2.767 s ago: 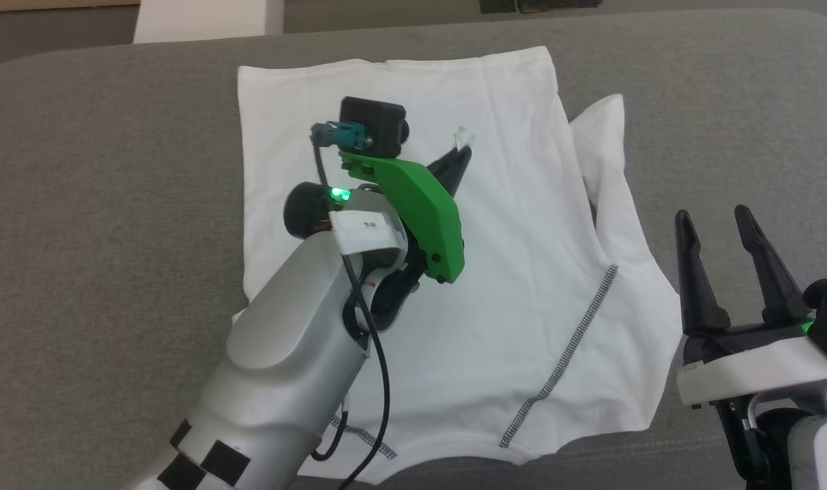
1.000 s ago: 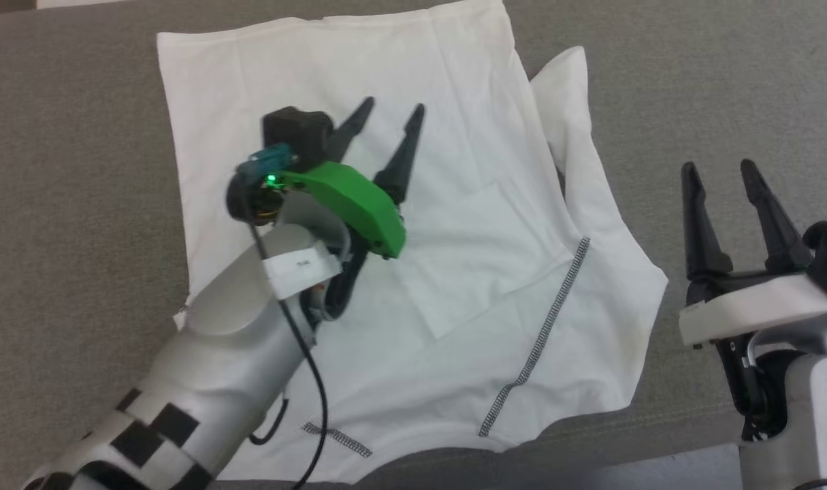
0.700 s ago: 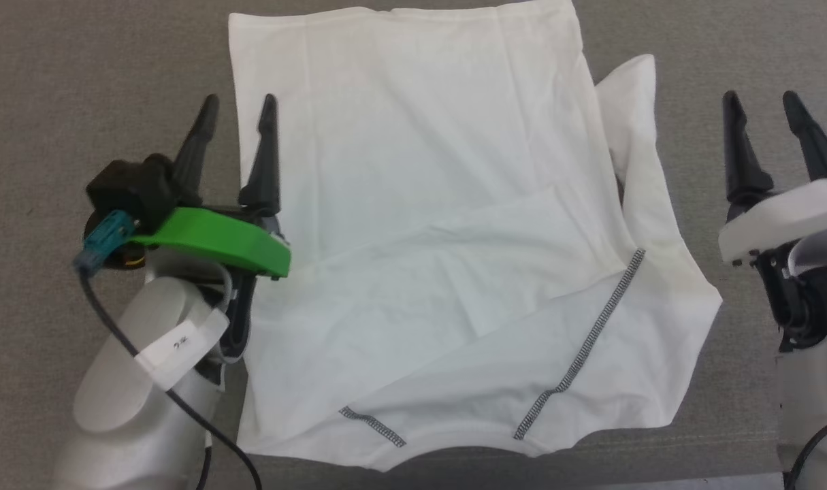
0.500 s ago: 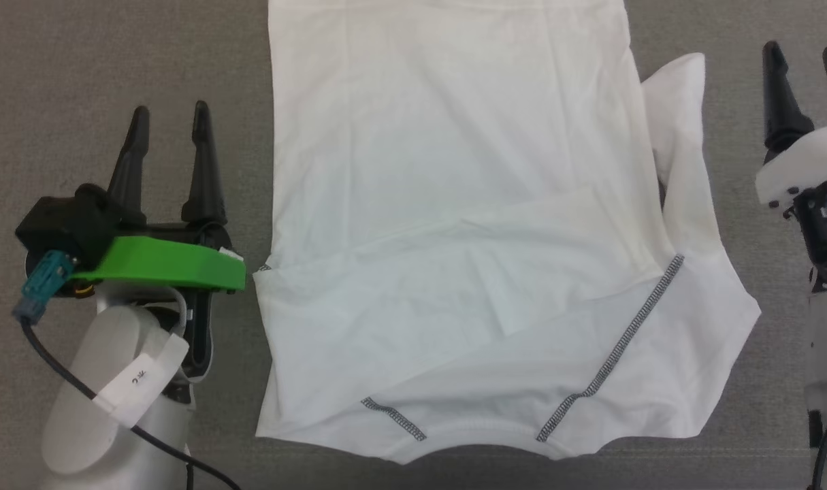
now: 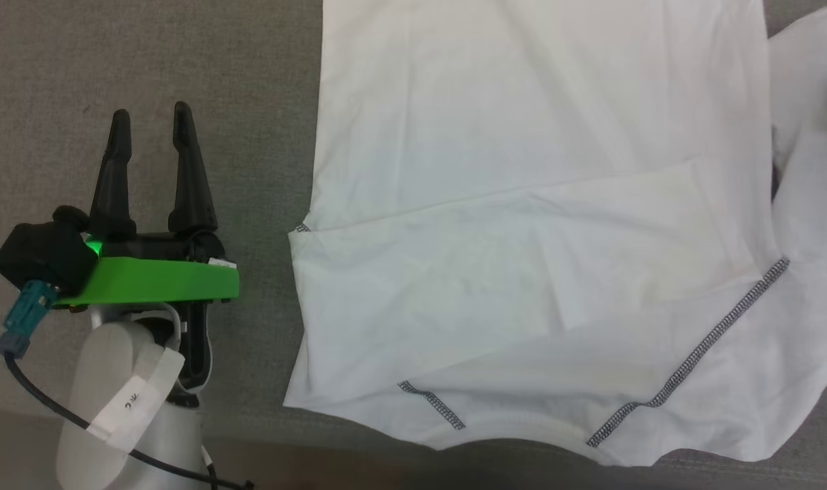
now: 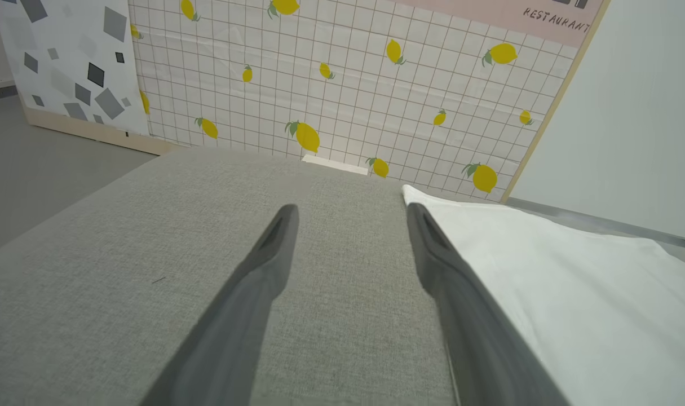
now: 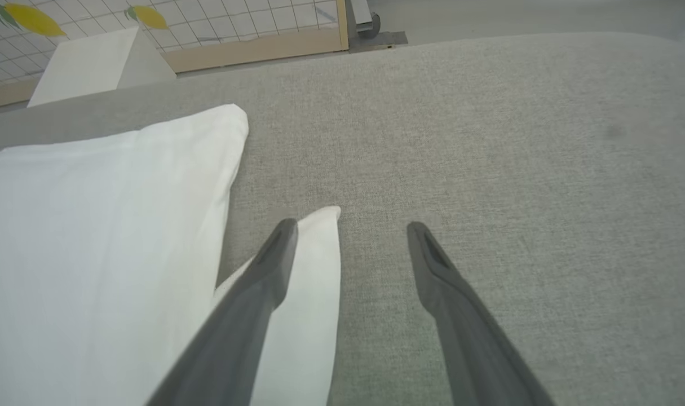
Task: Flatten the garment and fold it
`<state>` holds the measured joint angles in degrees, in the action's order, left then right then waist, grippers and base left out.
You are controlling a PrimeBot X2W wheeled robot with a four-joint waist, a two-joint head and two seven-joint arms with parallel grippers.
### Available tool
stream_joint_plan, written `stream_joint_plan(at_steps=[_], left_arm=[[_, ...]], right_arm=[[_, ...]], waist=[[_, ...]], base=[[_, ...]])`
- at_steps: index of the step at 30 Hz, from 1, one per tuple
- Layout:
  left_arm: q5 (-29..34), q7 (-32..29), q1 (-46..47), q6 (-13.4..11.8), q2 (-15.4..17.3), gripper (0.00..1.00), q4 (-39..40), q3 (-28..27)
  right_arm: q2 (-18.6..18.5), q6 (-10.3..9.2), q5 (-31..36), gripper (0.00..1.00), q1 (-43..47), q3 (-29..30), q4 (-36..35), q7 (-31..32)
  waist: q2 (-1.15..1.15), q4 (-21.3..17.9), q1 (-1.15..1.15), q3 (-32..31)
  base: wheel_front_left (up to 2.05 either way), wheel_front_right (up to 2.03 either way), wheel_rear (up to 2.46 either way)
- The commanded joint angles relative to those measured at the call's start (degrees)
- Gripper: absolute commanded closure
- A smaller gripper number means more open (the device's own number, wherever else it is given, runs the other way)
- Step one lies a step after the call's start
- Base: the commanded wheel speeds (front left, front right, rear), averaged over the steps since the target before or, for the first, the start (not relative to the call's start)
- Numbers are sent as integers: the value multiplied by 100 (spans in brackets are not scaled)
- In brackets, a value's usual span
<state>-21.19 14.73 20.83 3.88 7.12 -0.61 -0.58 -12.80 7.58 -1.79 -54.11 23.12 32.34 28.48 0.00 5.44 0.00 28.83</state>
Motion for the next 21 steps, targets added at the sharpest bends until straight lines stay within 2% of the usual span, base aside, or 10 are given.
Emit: stream_joint_plan(at_steps=[1, 7, 9, 11, 12, 14, 21], left_arm=[[106, 27, -49, 65, -68, 0, 28, -76], [194, 27, 3, 223, -273, 0, -8, -303], [214, 27, 15, 257, -313, 0, -20, -353], [228, 27, 21, 283, -344, 0, -45, -388], [234, 27, 23, 295, -358, 0, -60, -406], [249, 27, 11, 311, -377, 0, -93, -440], [324, 27, -116, 344, -406, 0, -227, -520]], right_arm=[[-11, -9, 146, 0, -149, 53, 16, 210], [5, -9, 591, 0, -342, 57, -46, 1145], [-9, -9, 776, 54, -322, 62, -90, 1459], [-19, -9, 934, 96, -266, 51, -173, 1752], [-29, -9, 985, 100, -230, 50, -250, 1850], [-72, -9, 1072, 100, -140, 40, -439, 1876], [-218, -9, 1127, 100, 275, 206, -1131, 1353]], waist=[[0, 334, 0, 379], [0, 451, 0, 565], [0, 464, 0, 586], [0, 468, 0, 582], [0, 467, 0, 569], [0, 451, 0, 519], [0, 263, 0, 87]], base=[[0, 0, 0], [0, 0, 0], [0, 0, 0], [0, 0, 0], [0, 0, 0], [0, 0, 0], [0, 0, 0]])
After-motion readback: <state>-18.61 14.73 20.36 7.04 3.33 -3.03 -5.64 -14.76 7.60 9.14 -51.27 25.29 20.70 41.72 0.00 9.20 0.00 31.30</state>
